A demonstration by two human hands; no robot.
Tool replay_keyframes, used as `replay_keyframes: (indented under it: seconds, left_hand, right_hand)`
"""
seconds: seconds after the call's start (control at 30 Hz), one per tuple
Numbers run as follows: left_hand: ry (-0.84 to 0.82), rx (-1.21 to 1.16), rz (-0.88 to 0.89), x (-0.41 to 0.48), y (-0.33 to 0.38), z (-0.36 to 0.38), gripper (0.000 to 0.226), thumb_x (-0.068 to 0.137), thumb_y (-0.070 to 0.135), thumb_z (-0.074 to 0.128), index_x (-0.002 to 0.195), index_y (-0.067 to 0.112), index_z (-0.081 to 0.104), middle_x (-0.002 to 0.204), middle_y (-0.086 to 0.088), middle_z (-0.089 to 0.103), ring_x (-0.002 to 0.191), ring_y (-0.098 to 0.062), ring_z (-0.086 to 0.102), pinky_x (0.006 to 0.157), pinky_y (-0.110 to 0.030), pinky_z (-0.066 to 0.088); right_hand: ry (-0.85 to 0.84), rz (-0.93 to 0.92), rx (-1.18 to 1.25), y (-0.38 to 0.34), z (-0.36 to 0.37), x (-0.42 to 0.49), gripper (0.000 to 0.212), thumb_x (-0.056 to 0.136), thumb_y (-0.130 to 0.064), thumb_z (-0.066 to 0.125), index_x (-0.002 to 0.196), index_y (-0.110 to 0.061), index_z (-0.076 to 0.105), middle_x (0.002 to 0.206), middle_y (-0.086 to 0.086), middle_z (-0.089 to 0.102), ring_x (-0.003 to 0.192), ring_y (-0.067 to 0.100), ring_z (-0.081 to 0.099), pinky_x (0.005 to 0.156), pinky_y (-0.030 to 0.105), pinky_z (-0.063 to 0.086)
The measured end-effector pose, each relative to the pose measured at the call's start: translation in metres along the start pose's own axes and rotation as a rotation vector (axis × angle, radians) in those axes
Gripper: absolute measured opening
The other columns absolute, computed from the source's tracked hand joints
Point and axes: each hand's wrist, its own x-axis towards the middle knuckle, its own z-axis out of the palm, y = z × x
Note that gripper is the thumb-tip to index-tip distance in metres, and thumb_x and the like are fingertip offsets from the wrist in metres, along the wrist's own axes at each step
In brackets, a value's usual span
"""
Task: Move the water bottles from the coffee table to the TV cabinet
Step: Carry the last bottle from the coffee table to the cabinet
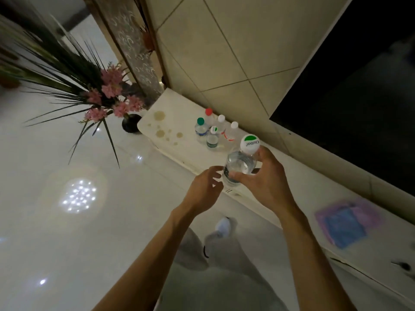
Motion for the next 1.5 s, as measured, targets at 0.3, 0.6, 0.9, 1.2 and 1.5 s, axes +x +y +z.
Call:
replay_keyframes:
  seconds: [0.3, 0.6, 0.9, 1.2, 1.5]
  left_hand:
    - [-0.247, 0.033, -0.12, 0.112, -0.049, 0.031, 0.038, 0.093, 0.015, 0.051, 0.13, 0.023, 0.054, 0.117, -0.003, 0.069, 0.101, -0.018, 0.067, 0.092, -0.028, 0.051]
    - [-0.375, -0.276, -0.421, 0.255, -0.121, 0.064, 0.046, 0.091, 0.008, 0.053, 0.136, 0.019, 0.048, 0.104, -0.014, 0.07, 0.099, -0.031, 0.067, 0.087, -0.04, 0.056]
    - [-0.335, -0.883, -0.692, 0.335, -0.171, 0.085, 0.055, 0.089, 0.0, 0.052, 0.141, 0.015, 0.044, 0.114, -0.026, 0.067, 0.09, -0.034, 0.068, 0.07, -0.041, 0.061]
    - [-0.381, -1.18, -0.756, 0.348, -0.183, 0.093, 0.043, 0.093, 0.009, 0.048, 0.133, -0.007, 0.046, 0.118, -0.021, 0.061, 0.098, -0.026, 0.064, 0.07, -0.031, 0.058]
    - [-0.276, -1.38, -0.85, 0.353, -0.187, 0.097, 0.043, 0.091, 0.003, 0.051, 0.134, 0.002, 0.051, 0.124, -0.022, 0.061, 0.112, -0.034, 0.061, 0.102, -0.046, 0.046]
  right_hand:
    - [0.042, 0.145, -0.074, 0.071, 0.038, 0.083, 0.072, 0.064, -0.03, 0.088, 0.125, -0.019, 0.051, 0.125, -0.005, 0.049, 0.113, 0.009, 0.053, 0.086, 0.022, 0.053]
    - [0.122, 0.226, -0.185, 0.152, 0.126, 0.195, 0.075, 0.064, -0.035, 0.087, 0.126, -0.017, 0.048, 0.124, 0.003, 0.051, 0.111, 0.014, 0.056, 0.083, 0.026, 0.054]
    - [0.233, 0.269, -0.174, 0.202, 0.186, 0.257, 0.075, 0.071, -0.028, 0.084, 0.133, -0.015, 0.045, 0.129, 0.005, 0.053, 0.119, 0.018, 0.055, 0.096, 0.035, 0.052]
    - [0.344, 0.38, -0.083, 0.213, 0.203, 0.275, 0.072, 0.073, -0.025, 0.083, 0.134, -0.017, 0.045, 0.132, 0.002, 0.054, 0.12, 0.016, 0.056, 0.095, 0.034, 0.053]
    - [0.374, 0.492, 0.118, 0.22, 0.22, 0.279, 0.065, 0.08, -0.017, 0.077, 0.135, -0.015, 0.041, 0.137, 0.002, 0.052, 0.107, 0.005, 0.057, 0.084, 0.017, 0.053]
